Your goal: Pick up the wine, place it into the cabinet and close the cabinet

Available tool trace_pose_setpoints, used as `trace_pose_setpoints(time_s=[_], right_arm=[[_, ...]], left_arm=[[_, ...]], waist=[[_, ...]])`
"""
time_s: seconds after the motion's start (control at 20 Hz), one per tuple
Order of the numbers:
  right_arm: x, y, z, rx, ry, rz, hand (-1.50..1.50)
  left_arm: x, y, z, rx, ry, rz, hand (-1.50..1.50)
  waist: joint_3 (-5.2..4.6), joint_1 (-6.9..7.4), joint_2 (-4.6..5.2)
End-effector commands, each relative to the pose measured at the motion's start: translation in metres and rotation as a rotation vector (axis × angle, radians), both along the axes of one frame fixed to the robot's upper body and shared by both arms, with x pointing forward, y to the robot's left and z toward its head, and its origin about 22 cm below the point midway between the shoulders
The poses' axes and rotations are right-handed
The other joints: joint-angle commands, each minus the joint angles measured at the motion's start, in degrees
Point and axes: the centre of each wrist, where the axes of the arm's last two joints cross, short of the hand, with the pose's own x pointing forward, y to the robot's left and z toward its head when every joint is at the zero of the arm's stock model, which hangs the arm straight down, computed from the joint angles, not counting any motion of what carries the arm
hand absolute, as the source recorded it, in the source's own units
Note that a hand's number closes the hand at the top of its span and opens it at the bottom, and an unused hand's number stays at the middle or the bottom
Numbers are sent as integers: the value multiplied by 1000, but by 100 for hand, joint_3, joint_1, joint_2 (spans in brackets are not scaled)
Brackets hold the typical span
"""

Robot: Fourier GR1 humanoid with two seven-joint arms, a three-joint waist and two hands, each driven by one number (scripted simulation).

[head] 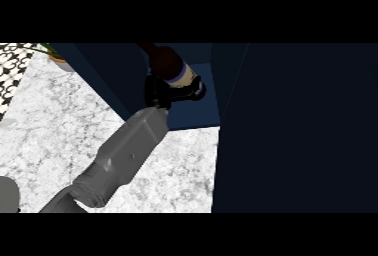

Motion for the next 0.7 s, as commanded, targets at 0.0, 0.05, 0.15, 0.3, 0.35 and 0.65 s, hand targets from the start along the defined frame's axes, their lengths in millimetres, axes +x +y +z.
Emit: trace_pose_setpoints(time_s=[0.0, 0.05, 0.15, 0.3, 0.35, 0.65], right_arm=[[4, 0, -1, -2, 1, 7, -150], [12, -3, 0, 4, -11, 1, -150], [8, -3, 5, 5, -9, 2, -150], [10, 4, -1, 5, -3, 21, -150], [12, 10, -3, 7, 10, 18, -150], [6, 0, -9, 8, 9, 2, -150]], left_arm=[[-11, 0, -15, 18, 36, -3, 150], [-9, -1, -12, 13, 33, 2, 150], [-16, -3, -19, 27, 32, -26, 150], [-19, -8, -17, 15, 22, -2, 150], [-24, -11, -20, -3, 17, -17, 150], [-25, -9, -23, -68, -2, 48, 150]], waist=[[-2, -92, 28], [-2, -111, 51], [-5, -146, 33], [-6, -221, 56], [-7, -133, 31], [-4, -166, 54]])
